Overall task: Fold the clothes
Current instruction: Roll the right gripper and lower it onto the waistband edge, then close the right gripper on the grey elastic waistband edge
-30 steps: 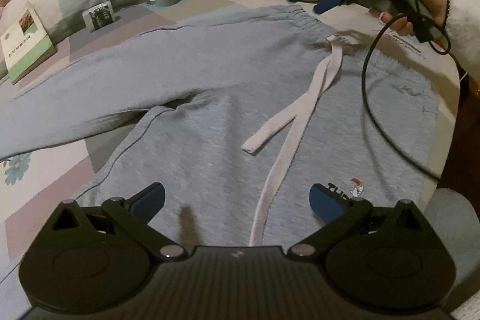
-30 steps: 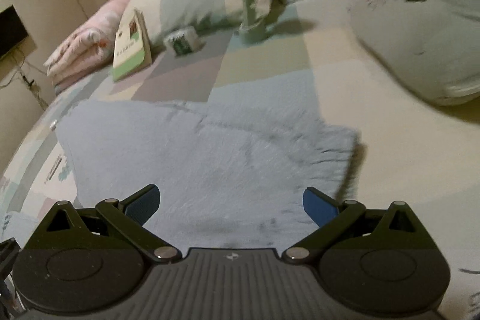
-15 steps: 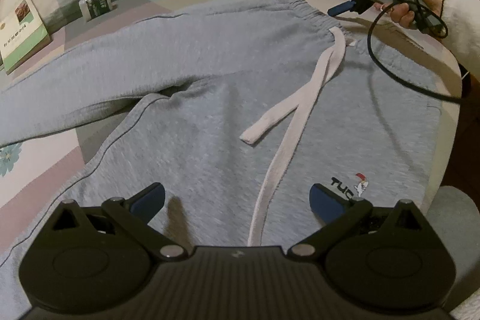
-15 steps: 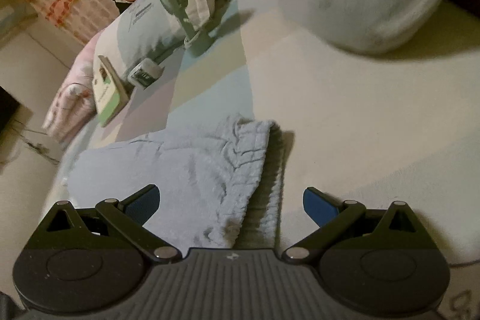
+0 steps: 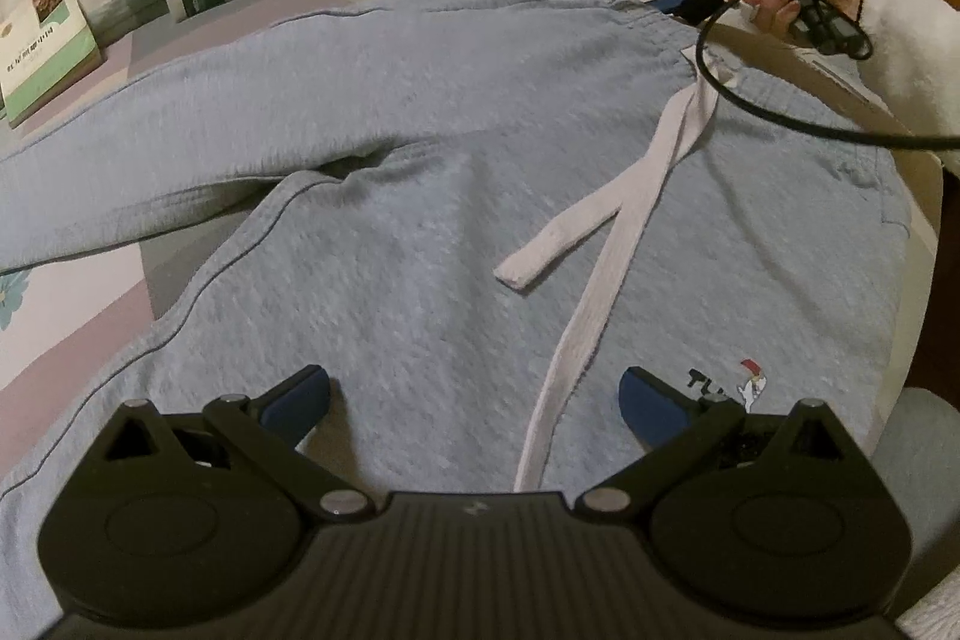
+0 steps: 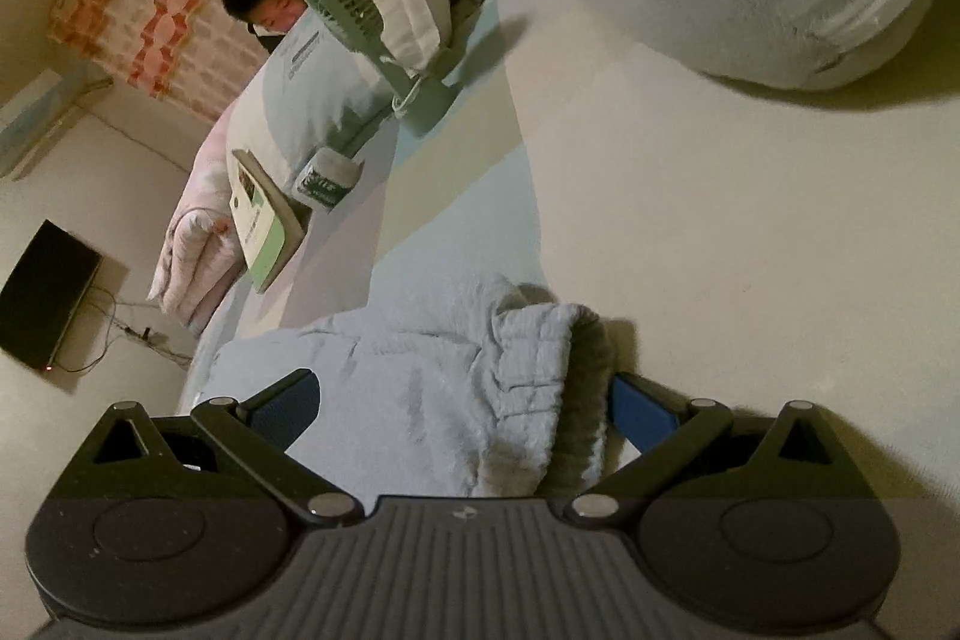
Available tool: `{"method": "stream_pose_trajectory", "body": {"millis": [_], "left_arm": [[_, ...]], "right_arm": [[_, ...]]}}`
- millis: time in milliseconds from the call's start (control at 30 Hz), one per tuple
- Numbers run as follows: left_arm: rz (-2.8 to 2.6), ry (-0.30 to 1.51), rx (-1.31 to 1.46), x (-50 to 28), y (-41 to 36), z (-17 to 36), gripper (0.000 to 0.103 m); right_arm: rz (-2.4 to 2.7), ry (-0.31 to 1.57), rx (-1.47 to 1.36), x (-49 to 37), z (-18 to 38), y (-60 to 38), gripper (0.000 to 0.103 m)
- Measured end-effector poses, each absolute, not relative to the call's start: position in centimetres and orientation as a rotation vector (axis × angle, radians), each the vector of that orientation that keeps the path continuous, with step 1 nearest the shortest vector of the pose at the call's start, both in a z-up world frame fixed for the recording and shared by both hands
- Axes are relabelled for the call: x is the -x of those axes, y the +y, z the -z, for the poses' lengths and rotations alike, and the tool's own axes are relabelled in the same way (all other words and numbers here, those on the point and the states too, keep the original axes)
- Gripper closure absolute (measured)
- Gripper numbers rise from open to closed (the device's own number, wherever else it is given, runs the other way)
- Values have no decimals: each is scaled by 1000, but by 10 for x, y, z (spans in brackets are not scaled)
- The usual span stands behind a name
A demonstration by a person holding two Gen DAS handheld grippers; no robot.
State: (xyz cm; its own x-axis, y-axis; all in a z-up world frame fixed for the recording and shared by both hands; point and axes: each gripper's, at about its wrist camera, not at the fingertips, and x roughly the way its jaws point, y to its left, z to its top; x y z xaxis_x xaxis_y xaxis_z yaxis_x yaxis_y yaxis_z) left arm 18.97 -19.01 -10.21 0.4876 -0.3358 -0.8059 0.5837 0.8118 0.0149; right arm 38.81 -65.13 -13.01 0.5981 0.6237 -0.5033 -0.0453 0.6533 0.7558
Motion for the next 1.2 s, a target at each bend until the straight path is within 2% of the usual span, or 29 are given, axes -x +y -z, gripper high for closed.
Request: {"method": "stream_pose_trajectory", "body": {"millis": [200, 533, 633, 800, 967, 1100, 1200], "left_arm": [[574, 896, -299, -192, -189, 103, 1], [572, 895, -291, -194, -185, 104, 1], [575, 892, -291, -194, -184, 104, 1], [574, 892, -283, -197, -180, 103, 1], [575, 888, -281, -199, -179, 104, 1], [581, 885, -278, -199, -179, 105, 1], [580, 884, -279, -198, -179, 105, 1]], "right_arm": [[-534, 975, -717, -379, 123, -635, 0], [-565, 923, -787, -415, 133, -629, 0], [-564, 910, -769, -411, 135, -632, 9], [-524, 900, -780, -406, 141, -643, 36], [-534, 887, -778, -405, 147, -649, 46], [-531, 903, -770, -410, 145, -644, 44], [-544, 891, -774, -416, 146, -642, 46]]}}
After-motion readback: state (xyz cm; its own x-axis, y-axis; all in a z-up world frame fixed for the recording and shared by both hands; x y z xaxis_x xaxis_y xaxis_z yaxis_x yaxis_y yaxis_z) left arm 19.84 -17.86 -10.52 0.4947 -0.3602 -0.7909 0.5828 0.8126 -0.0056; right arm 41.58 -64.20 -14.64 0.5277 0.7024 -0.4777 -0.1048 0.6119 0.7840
